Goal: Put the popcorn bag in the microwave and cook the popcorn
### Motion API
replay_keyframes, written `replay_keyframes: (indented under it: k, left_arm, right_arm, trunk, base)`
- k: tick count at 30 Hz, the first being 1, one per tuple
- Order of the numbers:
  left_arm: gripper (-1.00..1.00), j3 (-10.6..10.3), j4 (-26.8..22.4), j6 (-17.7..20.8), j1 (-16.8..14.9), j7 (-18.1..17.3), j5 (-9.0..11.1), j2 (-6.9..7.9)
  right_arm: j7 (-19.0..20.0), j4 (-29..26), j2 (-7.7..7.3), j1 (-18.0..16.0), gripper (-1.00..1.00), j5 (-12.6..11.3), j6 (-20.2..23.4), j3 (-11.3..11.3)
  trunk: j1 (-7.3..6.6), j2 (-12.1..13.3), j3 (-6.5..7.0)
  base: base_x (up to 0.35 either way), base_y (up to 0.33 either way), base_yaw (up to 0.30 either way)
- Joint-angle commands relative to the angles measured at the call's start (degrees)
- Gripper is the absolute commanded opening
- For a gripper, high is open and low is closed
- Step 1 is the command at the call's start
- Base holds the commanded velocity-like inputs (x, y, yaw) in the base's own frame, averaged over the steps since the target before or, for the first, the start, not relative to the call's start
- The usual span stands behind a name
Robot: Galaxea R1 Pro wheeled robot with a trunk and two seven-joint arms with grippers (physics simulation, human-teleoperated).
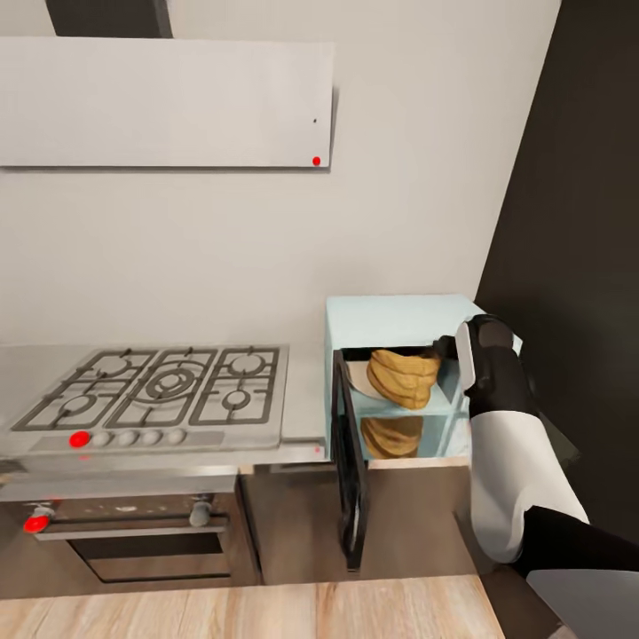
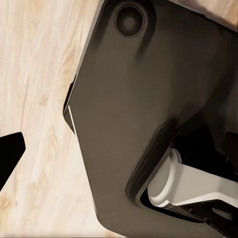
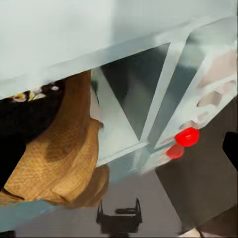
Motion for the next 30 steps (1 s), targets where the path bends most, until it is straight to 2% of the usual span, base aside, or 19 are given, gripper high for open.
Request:
replay_keyframes:
  k: [1,6,8,10,11,13,15,16,19,21,23,25,27,30]
  left_arm:
    - [1.00,0.20,-0.10,-0.03,0.02,0.14,0.09,-0.02]
    - [1.00,0.20,-0.10,-0.03,0.02,0.14,0.10,0.05]
    - [1.00,0.26,-0.10,-0.03,0.02,0.14,0.10,0.07]
    - [1.00,0.27,-0.12,-0.03,0.02,0.14,0.10,0.09]
    - [1.00,0.28,-0.13,-0.03,0.02,0.14,0.10,0.13]
    - [1.00,0.28,-0.15,-0.03,0.02,0.14,0.10,0.15]
    - [1.00,0.28,-0.19,-0.03,0.02,0.14,0.10,0.16]
    - [1.00,0.28,-0.16,-0.03,0.02,0.14,0.10,0.16]
    - [1.00,0.29,-0.19,-0.03,0.02,0.14,0.10,0.17]
    - [1.00,0.29,-0.19,-0.03,0.02,0.14,0.10,0.17]
    - [1.00,0.29,-0.18,-0.03,0.02,0.14,0.10,0.17]
    - [1.00,0.30,-0.24,-0.03,0.02,0.14,0.10,0.17]
    - [1.00,0.30,-0.27,-0.03,0.02,0.14,0.10,0.17]
    - [1.00,0.33,-0.28,-0.03,0.02,0.14,0.10,0.17]
  right_arm:
    - [0.34,-0.05,0.09,-0.06,1.00,0.55,0.27,-0.14]
    - [0.69,0.41,0.20,0.53,1.00,0.48,0.27,0.06]
    - [2.69,0.57,0.22,2.89,1.00,0.47,0.27,0.16]
    - [7.09,0.60,0.23,5.91,1.00,0.52,0.27,0.47]
    - [9.78,0.62,0.23,7.48,1.00,0.61,0.27,1.64]
    - [13.45,0.64,0.18,10.07,1.00,0.78,-1.05,5.65]
    - [15.52,0.65,0.16,13.25,1.00,0.75,-7.20,9.31]
    - [15.81,0.69,0.18,13.88,1.00,0.70,-9.32,9.72]
    - [16.14,0.74,0.16,15.47,1.00,0.57,-17.35,10.01]
    - [16.01,0.74,0.15,17.49,1.00,0.56,-24.11,10.00]
    - [15.78,0.80,0.22,20.51,1.00,0.54,-33.80,9.96]
    - [15.54,1.11,0.24,21.78,1.00,0.35,-39.68,9.86]
    - [15.28,2.76,0.22,22.20,1.00,0.12,-42.45,9.60]
    - [15.14,4.28,0.17,22.37,1.00,-2.07,-45.98,9.33]
  trunk:
    - [-0.02,-0.08,-0.08]
    - [-0.02,-0.08,-0.08]
    - [-0.02,-0.08,-0.08]
    - [-0.02,-0.08,-0.08]
    - [-0.02,-0.08,-0.08]
    - [-0.02,-0.08,-0.08]
    - [-0.02,-0.08,-0.08]
    - [-0.02,-0.08,-0.08]
    - [-0.02,-0.08,-0.08]
    - [-0.02,-0.08,-0.08]
    - [-0.02,-0.08,-0.08]
    - [-0.02,-0.08,-0.08]
    - [-0.02,-0.08,-0.08]
    - [-0.02,-0.08,-0.08]
  base:
    - [-0.341,0.000,0.000]
    - [-0.340,0.000,0.000]
    - [-0.308,0.000,0.000]
    - [-0.273,0.000,0.000]
    - [-0.224,0.000,0.000]
    - [-0.160,0.000,0.000]
    - [-0.051,0.000,0.000]
    - [-0.013,0.000,0.000]
    - [-0.004,0.000,0.000]
    - [0.000,0.000,0.000]
    - [0.000,0.000,0.000]
    - [0.000,0.000,0.000]
    - [0.000,0.000,0.000]
    - [0.000,0.000,0.000]
